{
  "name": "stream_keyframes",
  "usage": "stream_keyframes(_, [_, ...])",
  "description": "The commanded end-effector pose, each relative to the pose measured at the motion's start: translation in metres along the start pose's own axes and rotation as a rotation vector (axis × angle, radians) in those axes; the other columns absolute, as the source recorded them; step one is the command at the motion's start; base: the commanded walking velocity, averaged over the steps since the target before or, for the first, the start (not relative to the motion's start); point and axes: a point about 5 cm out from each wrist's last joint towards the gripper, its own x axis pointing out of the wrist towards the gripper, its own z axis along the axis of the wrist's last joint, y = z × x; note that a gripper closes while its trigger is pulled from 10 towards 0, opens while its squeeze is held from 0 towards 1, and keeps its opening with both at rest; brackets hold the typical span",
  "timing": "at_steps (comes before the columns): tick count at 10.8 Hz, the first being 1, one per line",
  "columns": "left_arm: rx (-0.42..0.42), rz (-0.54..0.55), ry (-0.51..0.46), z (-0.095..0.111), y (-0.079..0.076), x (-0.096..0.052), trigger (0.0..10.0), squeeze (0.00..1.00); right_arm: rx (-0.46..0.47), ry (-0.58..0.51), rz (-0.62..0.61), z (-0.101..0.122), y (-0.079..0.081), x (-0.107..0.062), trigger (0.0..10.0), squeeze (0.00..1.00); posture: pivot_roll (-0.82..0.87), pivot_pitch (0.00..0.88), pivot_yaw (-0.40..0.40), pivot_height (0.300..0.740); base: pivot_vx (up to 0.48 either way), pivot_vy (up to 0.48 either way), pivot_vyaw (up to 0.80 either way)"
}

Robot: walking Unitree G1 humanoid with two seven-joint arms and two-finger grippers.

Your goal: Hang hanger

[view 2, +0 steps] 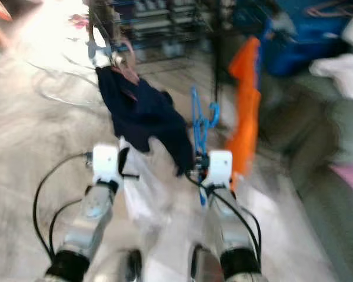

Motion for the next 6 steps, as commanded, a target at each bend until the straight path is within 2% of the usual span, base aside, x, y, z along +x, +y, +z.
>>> stream_keyframes(1, [0.009,0.010,-0.004,0.0002,0.0034,-0.0016,10.0,0.00,0.012,0.024,0.018,-0.0056,0.0057,-0.0012,10.0,0.00,-0.12,0.215,0.039,0.740,-0.285,0.000,0.00])
stream_keyframes(6, [0.012,0.017,0.010,-0.0028,0.0033,-0.0026,10.0,0.00,0.001,0.038,0.045,-0.0092,0.0107,-0.0026,10.0,0.00,-0.12,0.220,0.034,0.740,-0.308,0.000,0.00])
